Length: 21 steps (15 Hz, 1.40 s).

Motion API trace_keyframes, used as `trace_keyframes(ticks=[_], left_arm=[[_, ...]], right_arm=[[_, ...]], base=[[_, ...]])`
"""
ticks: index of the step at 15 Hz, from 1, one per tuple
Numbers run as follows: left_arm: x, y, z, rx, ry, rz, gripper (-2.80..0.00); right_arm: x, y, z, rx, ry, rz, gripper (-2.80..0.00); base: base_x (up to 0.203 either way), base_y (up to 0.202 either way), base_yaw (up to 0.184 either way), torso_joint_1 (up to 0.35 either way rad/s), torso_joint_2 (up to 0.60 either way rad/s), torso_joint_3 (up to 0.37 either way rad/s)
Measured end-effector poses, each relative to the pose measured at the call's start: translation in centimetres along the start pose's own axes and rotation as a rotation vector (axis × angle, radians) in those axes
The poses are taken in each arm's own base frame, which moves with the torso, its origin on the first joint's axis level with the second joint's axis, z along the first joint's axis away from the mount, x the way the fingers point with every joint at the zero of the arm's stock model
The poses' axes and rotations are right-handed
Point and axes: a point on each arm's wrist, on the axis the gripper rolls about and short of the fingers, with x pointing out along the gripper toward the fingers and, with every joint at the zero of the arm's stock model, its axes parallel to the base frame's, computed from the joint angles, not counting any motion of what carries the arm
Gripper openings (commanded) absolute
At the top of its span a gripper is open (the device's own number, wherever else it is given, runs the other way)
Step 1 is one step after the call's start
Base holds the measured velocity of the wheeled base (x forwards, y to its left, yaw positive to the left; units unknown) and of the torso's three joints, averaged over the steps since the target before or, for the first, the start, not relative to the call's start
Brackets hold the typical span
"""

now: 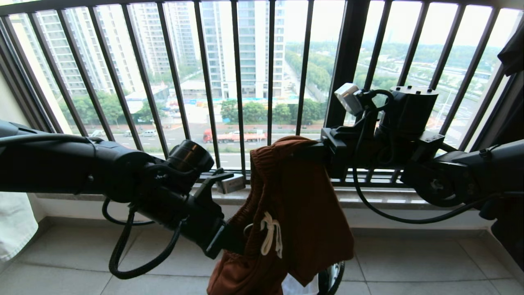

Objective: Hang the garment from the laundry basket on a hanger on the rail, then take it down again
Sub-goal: Hang the clothes on the clothes rack

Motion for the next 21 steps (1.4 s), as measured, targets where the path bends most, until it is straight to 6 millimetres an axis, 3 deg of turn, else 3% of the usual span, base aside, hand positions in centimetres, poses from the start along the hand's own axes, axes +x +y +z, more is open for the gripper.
trace_keyframes(ticks=[7, 21], left_arm=[[1.7, -0.3, 0.8, -0.004, -0.087, 0.215, -2.80], [-0.1, -1.4, 0.8, -0.022, -0.152, 0.388, -2.80]], right_arm=[[-0.1, 0.2, 0.2, -0.004, -0.002, 0.000, -2.80], [-0.3, 0.3, 0.5, -0.010, -0.006, -0.002, -2.80]], base=[[0.000, 0.000, 0.000, 0.000, 0.00, 0.000], [0.000, 0.000, 0.000, 0.000, 0.00, 0.000]])
